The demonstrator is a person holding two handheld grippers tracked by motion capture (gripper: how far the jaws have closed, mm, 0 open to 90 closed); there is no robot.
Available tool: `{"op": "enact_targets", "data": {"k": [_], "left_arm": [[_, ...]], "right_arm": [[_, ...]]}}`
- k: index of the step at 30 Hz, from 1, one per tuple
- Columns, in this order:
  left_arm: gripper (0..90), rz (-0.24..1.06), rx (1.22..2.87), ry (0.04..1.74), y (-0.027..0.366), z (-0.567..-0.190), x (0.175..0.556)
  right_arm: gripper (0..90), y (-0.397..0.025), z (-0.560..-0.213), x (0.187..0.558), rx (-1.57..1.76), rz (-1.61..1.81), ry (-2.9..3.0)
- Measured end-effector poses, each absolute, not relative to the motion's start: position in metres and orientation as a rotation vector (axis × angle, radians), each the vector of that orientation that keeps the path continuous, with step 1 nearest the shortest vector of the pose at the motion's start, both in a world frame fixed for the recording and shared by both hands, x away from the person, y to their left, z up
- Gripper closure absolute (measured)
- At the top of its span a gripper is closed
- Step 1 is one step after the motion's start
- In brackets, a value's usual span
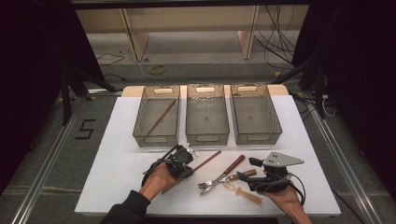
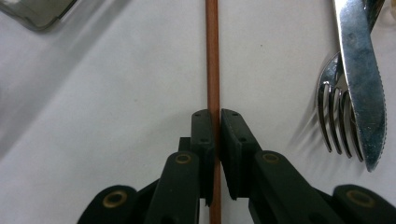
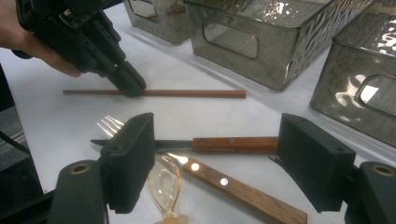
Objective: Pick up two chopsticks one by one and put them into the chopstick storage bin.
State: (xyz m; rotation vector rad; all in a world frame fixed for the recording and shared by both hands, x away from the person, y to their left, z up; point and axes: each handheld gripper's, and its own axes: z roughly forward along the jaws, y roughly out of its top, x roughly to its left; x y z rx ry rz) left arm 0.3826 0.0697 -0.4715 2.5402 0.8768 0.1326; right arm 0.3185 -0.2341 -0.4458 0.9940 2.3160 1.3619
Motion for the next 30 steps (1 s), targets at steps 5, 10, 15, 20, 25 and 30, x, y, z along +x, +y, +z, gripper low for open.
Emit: {"op": "enact_targets", "data": {"k": [5,10,15,20,25,30], "left_arm": [[83.9,0.138,2.552,0.857,0.069,-0.471,0.383],[84.0,0.173,2.547,0.852,0.07,-0.47,0.384],[84.1,0.166,2.522,0.832,0.073,-0.464,0.384],[84.1,0.166,2.506,0.823,0.077,-0.459,0.383],[84.2,0.171,2.491,0.802,0.08,-0.45,0.381],[84.1,0.179,2.461,0.789,0.086,-0.437,0.379]], "right_arm": [[28.9,-0.234,-0.446,0.319,0.995,1.364,2.316],[28.9,-0.235,-0.446,0.319,0.992,1.362,2.316],[28.9,-0.235,-0.446,0.319,0.993,1.36,2.316],[28.9,-0.235,-0.446,0.319,0.991,1.362,2.315],[28.9,-0.235,-0.446,0.319,0.992,1.359,2.316],[28.9,-0.235,-0.446,0.319,0.993,1.36,2.315]]}}
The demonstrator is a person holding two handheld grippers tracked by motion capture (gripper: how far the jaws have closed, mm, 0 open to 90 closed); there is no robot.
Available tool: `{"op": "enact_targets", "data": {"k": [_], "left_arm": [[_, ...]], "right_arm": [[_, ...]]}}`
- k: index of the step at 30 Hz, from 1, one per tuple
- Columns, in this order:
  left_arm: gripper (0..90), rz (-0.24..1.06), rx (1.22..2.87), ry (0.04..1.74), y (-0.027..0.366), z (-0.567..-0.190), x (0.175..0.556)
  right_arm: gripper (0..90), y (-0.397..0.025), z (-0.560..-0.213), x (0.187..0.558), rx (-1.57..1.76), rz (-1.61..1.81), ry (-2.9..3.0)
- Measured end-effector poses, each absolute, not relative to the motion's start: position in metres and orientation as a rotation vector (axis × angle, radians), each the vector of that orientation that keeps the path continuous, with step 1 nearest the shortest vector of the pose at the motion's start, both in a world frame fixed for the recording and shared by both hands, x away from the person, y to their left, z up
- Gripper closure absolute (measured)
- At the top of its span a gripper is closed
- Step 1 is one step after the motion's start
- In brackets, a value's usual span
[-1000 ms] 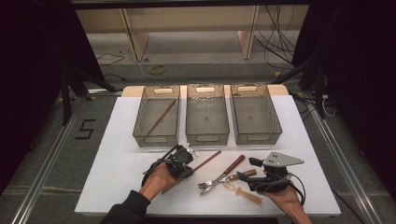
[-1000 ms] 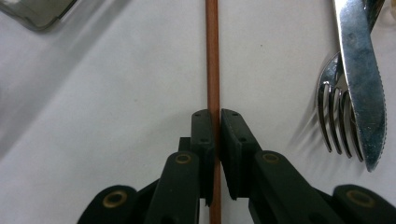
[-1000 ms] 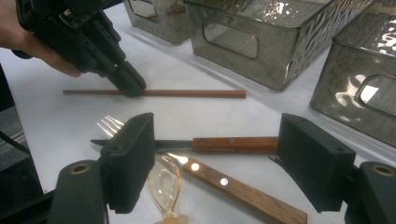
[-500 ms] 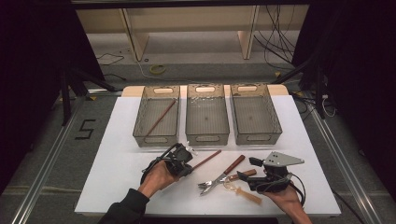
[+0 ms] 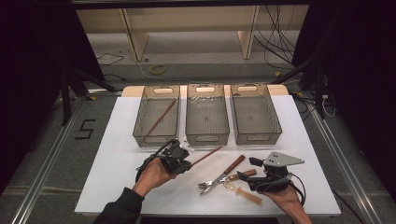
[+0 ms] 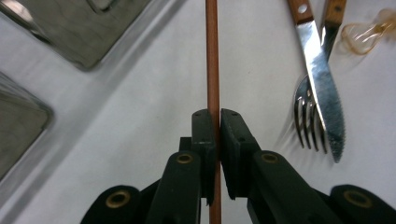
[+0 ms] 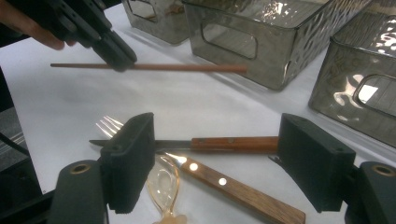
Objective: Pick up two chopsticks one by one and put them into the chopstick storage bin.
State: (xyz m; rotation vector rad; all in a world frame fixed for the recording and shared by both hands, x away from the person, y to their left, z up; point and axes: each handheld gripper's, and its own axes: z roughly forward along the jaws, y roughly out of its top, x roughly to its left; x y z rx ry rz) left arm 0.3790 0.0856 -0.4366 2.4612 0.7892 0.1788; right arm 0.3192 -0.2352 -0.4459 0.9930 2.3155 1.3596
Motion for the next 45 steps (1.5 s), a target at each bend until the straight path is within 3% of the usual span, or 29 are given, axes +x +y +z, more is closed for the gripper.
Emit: {"op": "enact_targets", "data": {"k": [12,25,45], "left_arm": [[84.1,0.254,2.352,0.804,0.105,-0.401,0.381],[84.1,0.356,2.26,0.921,0.136,-0.376,0.416],[84.1,0.446,2.147,1.132,0.183,-0.372,0.476]], "right_arm": [[28.9,-0.236,-0.445,0.319,1.007,1.366,2.303],[28.9,-0.236,-0.446,0.319,1.002,1.365,2.311],[28.9,-0.236,-0.446,0.319,1.012,1.367,2.308]]}}
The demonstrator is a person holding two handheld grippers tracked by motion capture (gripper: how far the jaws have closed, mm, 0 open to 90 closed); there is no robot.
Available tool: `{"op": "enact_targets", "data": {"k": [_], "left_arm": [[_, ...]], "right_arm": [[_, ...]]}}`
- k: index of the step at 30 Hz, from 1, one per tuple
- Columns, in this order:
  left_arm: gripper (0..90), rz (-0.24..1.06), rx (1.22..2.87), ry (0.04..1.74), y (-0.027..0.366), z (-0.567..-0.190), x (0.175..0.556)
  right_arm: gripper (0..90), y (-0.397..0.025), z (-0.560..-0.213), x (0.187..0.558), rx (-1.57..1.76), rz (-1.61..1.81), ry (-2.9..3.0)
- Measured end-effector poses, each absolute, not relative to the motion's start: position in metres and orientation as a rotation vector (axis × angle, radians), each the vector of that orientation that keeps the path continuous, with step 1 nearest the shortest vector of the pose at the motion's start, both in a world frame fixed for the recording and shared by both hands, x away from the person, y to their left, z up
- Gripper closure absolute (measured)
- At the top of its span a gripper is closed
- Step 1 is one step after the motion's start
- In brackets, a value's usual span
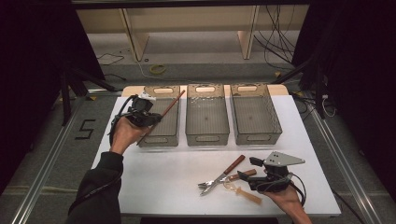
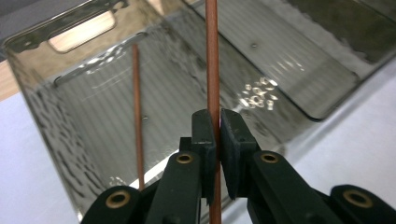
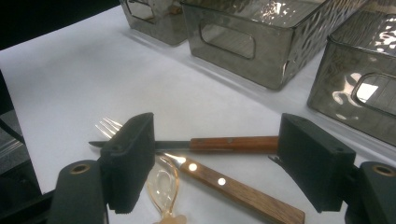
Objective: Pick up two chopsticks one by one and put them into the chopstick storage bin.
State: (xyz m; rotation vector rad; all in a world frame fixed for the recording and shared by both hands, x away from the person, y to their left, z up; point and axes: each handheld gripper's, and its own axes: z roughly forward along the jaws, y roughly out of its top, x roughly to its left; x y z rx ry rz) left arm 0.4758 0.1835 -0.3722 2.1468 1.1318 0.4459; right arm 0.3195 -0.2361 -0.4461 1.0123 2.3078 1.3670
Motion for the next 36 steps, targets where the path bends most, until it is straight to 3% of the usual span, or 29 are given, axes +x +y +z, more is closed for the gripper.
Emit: {"op": "enact_targets", "data": {"k": [36], "left_arm": [[83.9,0.457,2.093,1.246,0.203,-0.392,0.535]], "right_arm": [[28.9,-0.236,-0.447,0.321,1.005,1.374,2.316]]}}
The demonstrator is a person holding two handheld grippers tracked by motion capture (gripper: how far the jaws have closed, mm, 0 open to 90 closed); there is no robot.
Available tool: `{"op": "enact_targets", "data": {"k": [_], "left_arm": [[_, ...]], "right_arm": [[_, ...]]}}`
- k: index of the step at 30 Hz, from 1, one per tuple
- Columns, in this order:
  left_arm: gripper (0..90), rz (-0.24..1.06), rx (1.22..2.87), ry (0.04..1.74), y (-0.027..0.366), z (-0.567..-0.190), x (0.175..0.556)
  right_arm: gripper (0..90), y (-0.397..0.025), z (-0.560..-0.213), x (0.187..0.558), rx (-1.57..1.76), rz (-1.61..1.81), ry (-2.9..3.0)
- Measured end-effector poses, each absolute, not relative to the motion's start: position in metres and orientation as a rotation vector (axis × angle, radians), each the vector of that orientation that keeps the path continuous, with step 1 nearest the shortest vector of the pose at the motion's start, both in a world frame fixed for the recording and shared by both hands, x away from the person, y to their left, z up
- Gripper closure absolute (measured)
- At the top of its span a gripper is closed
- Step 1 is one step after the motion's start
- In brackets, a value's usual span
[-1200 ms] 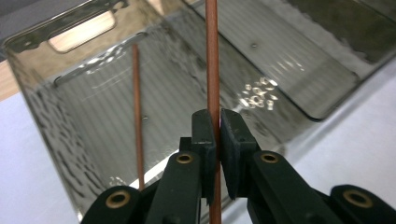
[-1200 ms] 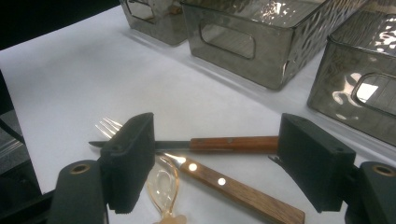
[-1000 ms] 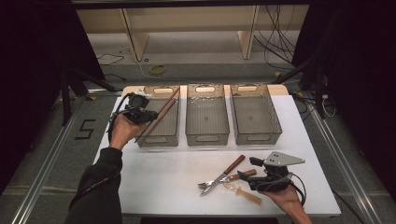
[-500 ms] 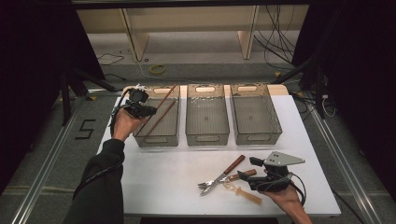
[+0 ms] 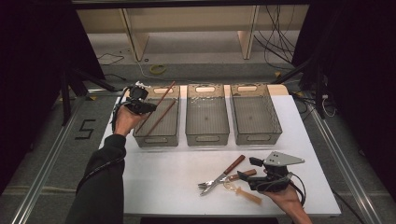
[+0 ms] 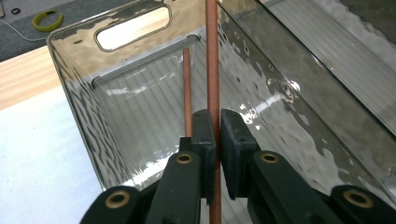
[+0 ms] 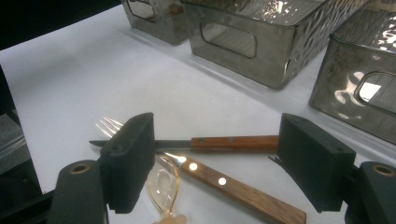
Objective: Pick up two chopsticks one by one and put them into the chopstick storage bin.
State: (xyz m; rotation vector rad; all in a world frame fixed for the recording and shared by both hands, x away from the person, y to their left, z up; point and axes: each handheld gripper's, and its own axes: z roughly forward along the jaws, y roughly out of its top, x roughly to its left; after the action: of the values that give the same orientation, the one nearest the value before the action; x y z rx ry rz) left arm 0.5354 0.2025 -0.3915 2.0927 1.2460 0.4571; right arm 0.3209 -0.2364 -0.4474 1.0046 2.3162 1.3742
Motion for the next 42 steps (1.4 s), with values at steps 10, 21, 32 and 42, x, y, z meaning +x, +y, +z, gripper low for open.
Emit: {"op": "enact_targets", "data": {"k": [10,21,32,42], "left_arm": [[83.8,0.463,2.075,1.259,0.206,-0.4,0.539],[81.7,0.456,2.071,1.306,0.207,-0.413,0.544],[54.0,0.399,2.003,1.296,0.212,-0.402,0.535],[41.0,0.363,1.946,1.231,0.21,-0.399,0.51]], "right_arm": [[28.8,-0.236,-0.447,0.32,1.0,1.373,2.316],[28.8,-0.236,-0.447,0.321,1.004,1.375,2.316],[28.8,-0.236,-0.447,0.32,1.01,1.373,2.313],[28.8,-0.235,-0.447,0.32,1.005,1.369,2.315]]}}
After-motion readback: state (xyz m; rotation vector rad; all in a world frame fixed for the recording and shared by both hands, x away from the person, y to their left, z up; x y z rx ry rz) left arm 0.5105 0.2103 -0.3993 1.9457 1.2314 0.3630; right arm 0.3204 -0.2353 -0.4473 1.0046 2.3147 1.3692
